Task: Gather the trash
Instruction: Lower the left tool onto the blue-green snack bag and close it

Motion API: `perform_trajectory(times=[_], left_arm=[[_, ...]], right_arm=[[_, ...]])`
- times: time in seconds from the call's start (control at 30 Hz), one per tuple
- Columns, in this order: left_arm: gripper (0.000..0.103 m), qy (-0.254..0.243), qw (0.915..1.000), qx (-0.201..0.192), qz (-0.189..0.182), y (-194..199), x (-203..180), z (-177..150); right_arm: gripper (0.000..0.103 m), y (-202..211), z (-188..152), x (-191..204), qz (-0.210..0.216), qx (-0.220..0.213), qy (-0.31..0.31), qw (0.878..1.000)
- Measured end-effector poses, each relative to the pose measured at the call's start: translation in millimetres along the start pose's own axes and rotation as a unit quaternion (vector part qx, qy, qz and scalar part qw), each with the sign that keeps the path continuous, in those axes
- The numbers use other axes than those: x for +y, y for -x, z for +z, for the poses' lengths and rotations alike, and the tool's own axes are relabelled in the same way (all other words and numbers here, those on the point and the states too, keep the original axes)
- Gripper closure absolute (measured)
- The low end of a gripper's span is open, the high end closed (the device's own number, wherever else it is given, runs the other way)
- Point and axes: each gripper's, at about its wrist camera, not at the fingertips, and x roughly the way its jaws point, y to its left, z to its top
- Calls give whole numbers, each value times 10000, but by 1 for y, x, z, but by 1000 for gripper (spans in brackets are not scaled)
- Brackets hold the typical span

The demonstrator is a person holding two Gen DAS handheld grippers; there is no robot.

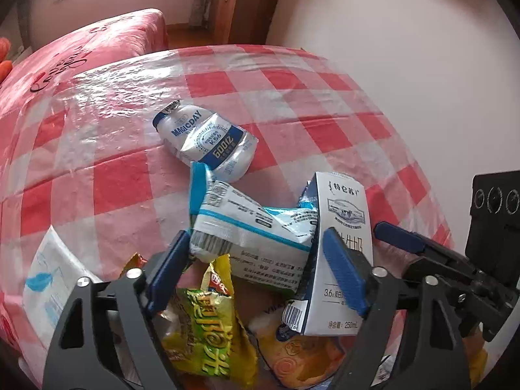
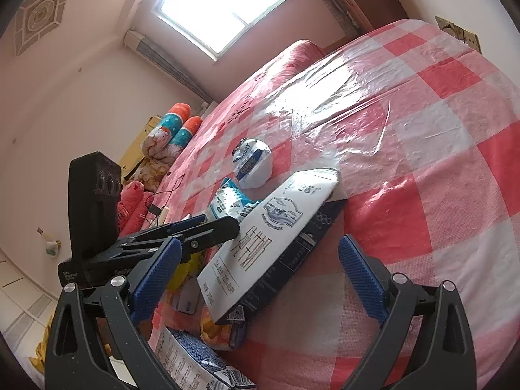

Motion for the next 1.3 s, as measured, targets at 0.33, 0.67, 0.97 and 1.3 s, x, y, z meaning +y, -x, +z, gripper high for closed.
perform_trajectory(times=[0.33,0.67,0.97,1.3], left_arm=[[37,170,9998,-15,-113,2,-4,-10],[35,-24,10000,1,-68,-10,-18,4],[25,629,9965,-163,528,5,-18,1],[23,1348,9898,-298,339,38,-26,-7]], right_arm=[[7,5,-2,1,-329,-27,130,9994],[7,11,-3,-1,-1851,23,725,9800],[7,3,-12,24,-1623,129,953,9821],[6,-15,-17,25,-2228,311,1105,9681]])
